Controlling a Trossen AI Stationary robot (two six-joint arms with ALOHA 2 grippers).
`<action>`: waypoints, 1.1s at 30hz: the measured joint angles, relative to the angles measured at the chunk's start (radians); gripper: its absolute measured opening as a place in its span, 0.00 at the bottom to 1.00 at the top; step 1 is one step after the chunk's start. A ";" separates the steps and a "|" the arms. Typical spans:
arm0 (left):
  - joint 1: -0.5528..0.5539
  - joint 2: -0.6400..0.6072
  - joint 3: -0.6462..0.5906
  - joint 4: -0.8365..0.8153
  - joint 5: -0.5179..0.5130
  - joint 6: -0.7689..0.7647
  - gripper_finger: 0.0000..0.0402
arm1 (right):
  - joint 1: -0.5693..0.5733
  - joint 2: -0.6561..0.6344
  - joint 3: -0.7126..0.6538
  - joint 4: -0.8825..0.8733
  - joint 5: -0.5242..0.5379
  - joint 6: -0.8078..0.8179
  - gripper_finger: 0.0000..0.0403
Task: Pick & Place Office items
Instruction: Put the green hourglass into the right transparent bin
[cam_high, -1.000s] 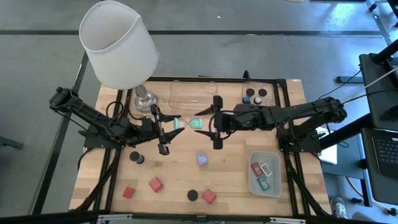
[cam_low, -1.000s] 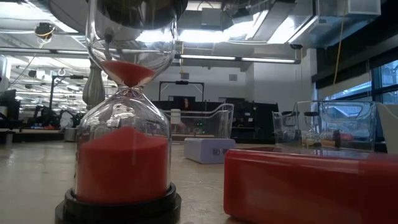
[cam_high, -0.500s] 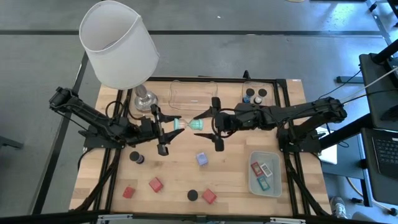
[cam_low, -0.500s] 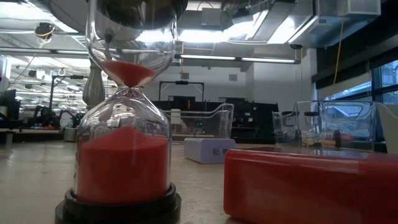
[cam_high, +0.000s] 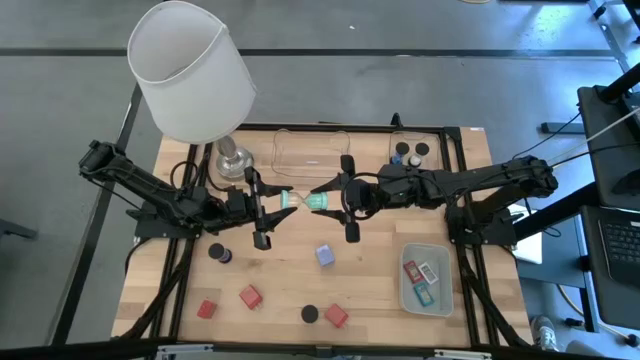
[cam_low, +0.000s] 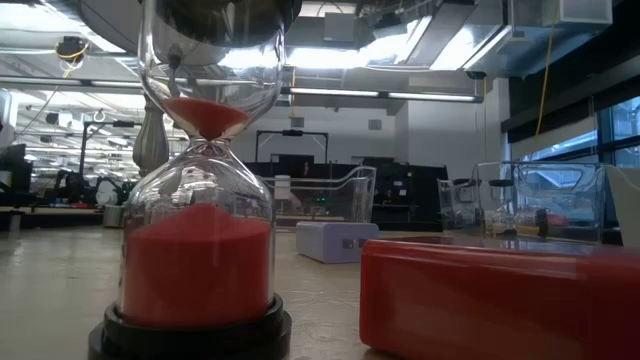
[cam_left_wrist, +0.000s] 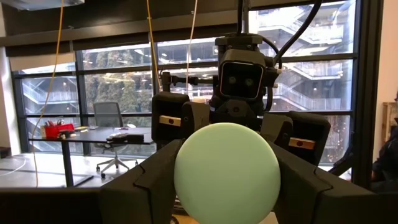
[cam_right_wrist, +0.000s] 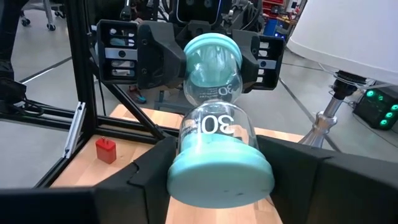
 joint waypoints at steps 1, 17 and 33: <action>0.000 0.000 0.000 0.000 0.000 -0.001 0.49 | 0.000 0.000 0.000 0.000 0.000 0.006 0.50; 0.001 0.000 0.000 -0.017 -0.028 0.008 0.56 | -0.002 0.000 0.000 -0.034 0.036 0.094 0.50; 0.000 0.000 0.000 -0.134 -0.364 0.021 0.76 | -0.088 0.001 0.000 -0.242 0.054 0.250 0.50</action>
